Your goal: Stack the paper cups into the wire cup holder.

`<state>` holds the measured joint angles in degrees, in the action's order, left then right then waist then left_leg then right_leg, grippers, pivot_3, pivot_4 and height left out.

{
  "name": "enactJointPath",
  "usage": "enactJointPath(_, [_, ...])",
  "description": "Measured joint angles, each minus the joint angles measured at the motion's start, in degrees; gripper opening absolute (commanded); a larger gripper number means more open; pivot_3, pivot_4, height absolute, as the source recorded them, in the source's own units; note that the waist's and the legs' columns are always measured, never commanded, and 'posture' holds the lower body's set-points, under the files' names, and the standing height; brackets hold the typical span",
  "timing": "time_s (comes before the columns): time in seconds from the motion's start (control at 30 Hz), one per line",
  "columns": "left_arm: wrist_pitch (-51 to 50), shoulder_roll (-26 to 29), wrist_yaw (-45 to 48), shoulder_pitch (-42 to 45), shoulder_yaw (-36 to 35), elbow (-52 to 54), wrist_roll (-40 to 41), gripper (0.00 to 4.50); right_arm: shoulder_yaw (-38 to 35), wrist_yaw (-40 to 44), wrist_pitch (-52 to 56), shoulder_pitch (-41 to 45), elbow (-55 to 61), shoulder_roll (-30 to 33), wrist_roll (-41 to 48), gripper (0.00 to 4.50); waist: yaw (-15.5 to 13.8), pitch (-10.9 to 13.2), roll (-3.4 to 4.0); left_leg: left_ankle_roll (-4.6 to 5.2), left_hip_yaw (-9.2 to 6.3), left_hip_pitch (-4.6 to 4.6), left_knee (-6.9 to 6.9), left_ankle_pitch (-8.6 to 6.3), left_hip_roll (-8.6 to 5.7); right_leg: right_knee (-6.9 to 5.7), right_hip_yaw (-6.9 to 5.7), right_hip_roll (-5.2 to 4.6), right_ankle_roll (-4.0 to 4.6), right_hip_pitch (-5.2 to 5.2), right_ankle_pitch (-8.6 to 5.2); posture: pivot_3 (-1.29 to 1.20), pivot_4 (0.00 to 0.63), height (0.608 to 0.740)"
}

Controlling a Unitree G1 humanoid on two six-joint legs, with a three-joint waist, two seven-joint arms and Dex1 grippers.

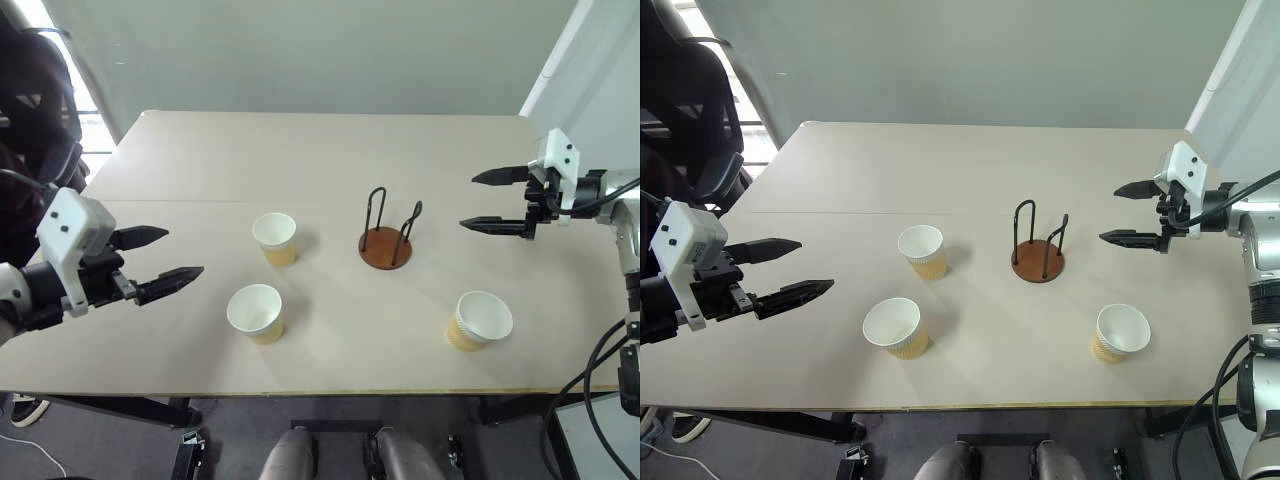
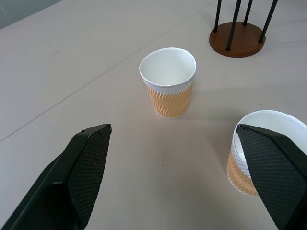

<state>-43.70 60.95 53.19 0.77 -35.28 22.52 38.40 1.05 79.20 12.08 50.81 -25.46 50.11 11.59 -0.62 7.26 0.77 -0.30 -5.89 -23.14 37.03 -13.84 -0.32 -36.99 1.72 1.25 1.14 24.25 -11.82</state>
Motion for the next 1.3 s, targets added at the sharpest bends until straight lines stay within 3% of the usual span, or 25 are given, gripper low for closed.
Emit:
enactJointPath(0.53, [-1.0, 1.4, 2.9, -0.6, -2.8, 0.2, 1.6, 4.48, 0.1, 1.1, 2.9, -0.5, 3.6, 0.5, 0.7, 4.5, -0.1, 0.0, 0.0, 0.0, -0.01, -0.02, 0.0, 0.0, 0.01, 0.02, -0.01, 0.02, 0.01, -0.01, 0.0, 0.0, 0.15, 0.74])
enactJointPath(0.8, [-2.7, 5.3, 5.3, 5.1, -1.6, 4.5, 7.5, 4.48, 0.0, 1.8, 15.2, -9.6, 20.4, 5.2, 4.1, 4.5, -0.2, 0.0, -0.06, -0.08, 0.04, 0.09, 0.04, 0.01, 0.02, 0.03, -0.01, 0.02, 0.01, -0.13, -0.01, 0.0, 0.15, 0.74])
enactJointPath(1.03, [0.5, 5.3, 3.7, 6.7, 8.7, 4.5, 2.7, 4.48, 1.0, -10.4, 34.1, -12.6, 33.0, 1.9, 5.2, 4.5, 0.2, 0.0, -0.12, -0.1, 0.02, 0.21, 0.06, 0.14, 0.18, 0.03, 0.0, 0.22, 0.08, -0.19, -0.04, 0.0, 0.15, 0.74])
enactJointPath(1.3, [4.1, 5.3, 2.7, 9.5, 11.8, 3.2, -2.0, 4.48, 5.1, -20.8, 45.2, -11.5, 35.1, -4.5, 5.1, 4.5, 0.2, 0.0, -0.12, -0.03, 0.0, 0.13, 0.04, 0.11, 0.2, 0.06, 0.0, 0.25, 0.06, -0.13, -0.03, 0.0, 0.15, 0.74])
